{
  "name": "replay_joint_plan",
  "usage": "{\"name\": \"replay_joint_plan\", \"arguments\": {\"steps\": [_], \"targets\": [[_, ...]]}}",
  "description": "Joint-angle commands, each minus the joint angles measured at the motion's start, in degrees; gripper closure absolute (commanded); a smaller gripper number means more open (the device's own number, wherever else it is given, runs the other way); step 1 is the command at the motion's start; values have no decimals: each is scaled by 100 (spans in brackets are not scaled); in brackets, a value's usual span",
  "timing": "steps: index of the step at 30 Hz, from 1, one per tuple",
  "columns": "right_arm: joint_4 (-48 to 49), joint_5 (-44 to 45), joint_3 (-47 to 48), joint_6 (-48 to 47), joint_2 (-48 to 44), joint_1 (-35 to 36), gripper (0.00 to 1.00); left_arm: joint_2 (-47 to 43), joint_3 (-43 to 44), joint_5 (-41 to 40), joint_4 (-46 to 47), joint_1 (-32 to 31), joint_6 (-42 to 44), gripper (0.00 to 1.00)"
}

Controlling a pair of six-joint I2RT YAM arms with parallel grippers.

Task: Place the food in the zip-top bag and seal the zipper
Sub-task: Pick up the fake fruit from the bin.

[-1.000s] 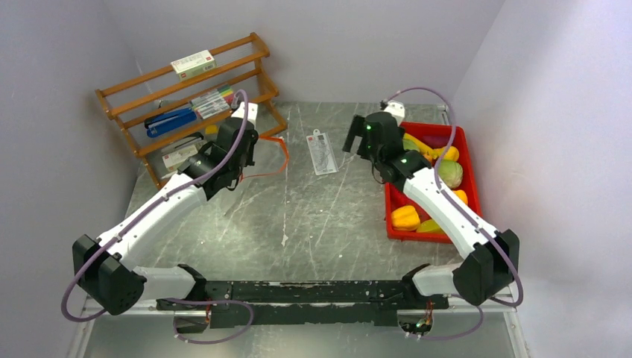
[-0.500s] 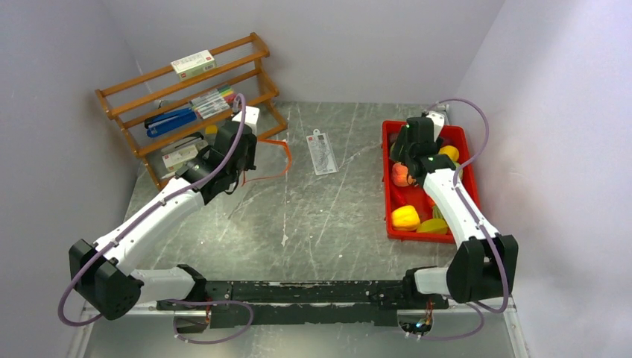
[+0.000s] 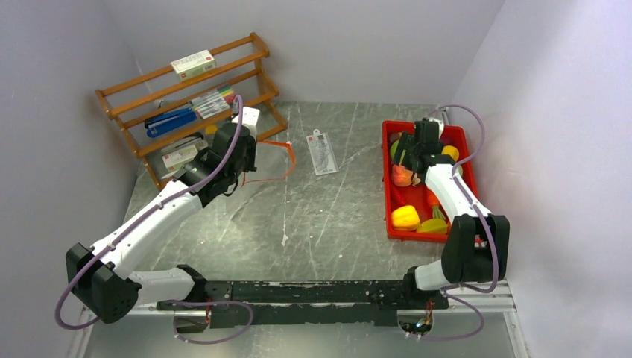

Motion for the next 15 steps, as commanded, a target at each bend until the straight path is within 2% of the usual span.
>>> {"name": "replay_joint_plan", "arguments": {"steps": [1,4,7,9,15], "targets": [[229,-176,-218,-107,100,-137,22,-109,-55,105,210,-63,-32,93],[175,-288,-134,-113,302,-228,20,-129,-81,112,239,-72,-31,93],[231,-356,-141,-106,468,-258,29,-134,-66,88,224,-81,-67,93],[241,-361,-124,-121,582,-259,29,-144,-79,106,240,-88,-74,93],[405,-463,43,-310,818,-323,17,-122,-74,105,213,-98,-69,93]]}}
